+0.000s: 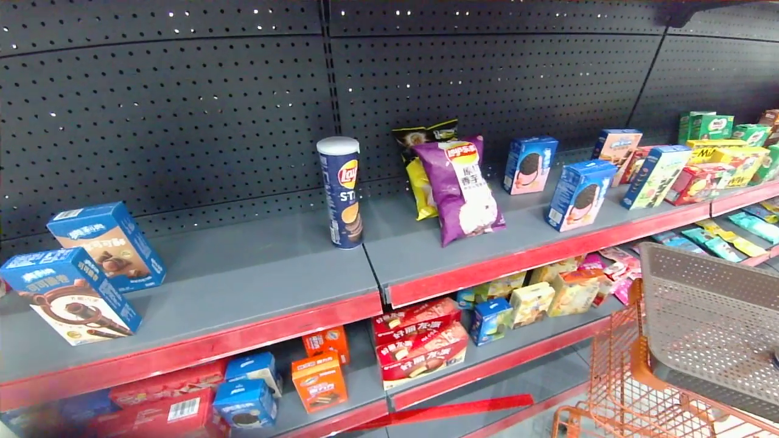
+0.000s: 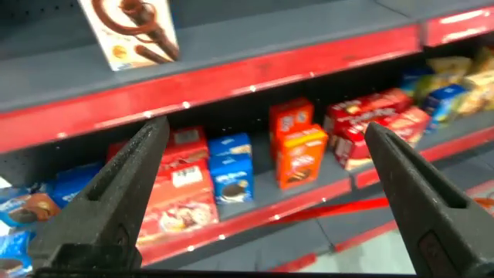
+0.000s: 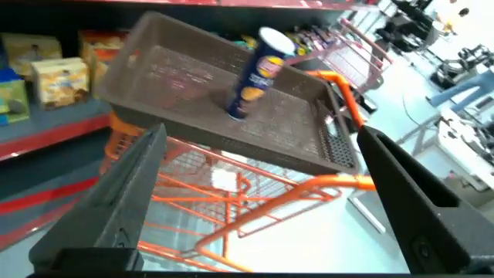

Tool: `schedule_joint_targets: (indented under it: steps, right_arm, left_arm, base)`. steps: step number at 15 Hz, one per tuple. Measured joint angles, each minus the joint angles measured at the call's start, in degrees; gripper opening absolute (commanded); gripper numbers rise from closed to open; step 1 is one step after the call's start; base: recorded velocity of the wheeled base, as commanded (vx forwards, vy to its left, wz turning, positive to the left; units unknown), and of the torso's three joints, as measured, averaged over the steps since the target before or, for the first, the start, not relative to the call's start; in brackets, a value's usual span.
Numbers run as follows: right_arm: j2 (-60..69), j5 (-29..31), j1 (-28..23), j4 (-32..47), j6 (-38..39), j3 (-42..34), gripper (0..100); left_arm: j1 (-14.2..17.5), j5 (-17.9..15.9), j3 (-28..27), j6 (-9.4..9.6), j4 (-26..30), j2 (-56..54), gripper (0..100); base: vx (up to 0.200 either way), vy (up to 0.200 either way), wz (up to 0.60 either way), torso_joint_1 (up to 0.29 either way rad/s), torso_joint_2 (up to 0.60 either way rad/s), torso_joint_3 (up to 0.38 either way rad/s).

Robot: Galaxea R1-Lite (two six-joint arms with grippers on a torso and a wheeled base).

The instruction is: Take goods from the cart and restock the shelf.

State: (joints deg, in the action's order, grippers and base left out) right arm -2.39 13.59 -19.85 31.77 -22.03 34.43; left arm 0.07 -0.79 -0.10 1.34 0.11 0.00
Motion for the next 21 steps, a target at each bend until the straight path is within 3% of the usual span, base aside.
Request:
schedule_joint_targets:
  steps: [3,8,15,17,21]
  right_arm:
    - [0.00,-0.07,0.04,0.02,0.00,-0.37,100]
    - [0.07,0.00,0.41,0.04,0.00,-0.74,100]
    - [0.05,-0.07,0.50,0.09,0.00,-0.72,100]
    - [0.05,-0.11,0.54,0.02,0.00,-0.72,100]
    - [0.05,0.04,0.83,0.02,0.00,-0.63,100]
  left_arm:
    - [0.00,0.09,0.00,-0.12,0.05,0.00,100]
    - [-0.02,0.11,0.00,-0.12,0.07,0.00,100]
    - [0.02,-0.02,-0.11,-0.01,0.10,0.00,100]
    - [-0.02,0.01,-0.11,-0.01,0.07,0.00,100]
    - [0.06,0.00,-0.01,-0.11,0.07,0.00,100]
  base:
    - [-0.133,0.000,-0.60,0.007,0.01,0.001]
    - [0.000,0.000,0.00,0.000,0.00,0.000]
    - [0.000,-0.200,0.00,0.002,0.00,0.004]
    - [0.200,-0.200,0.00,0.005,0.00,0.002]
    - [0.200,0.000,0.00,-0.002,0.00,0.006]
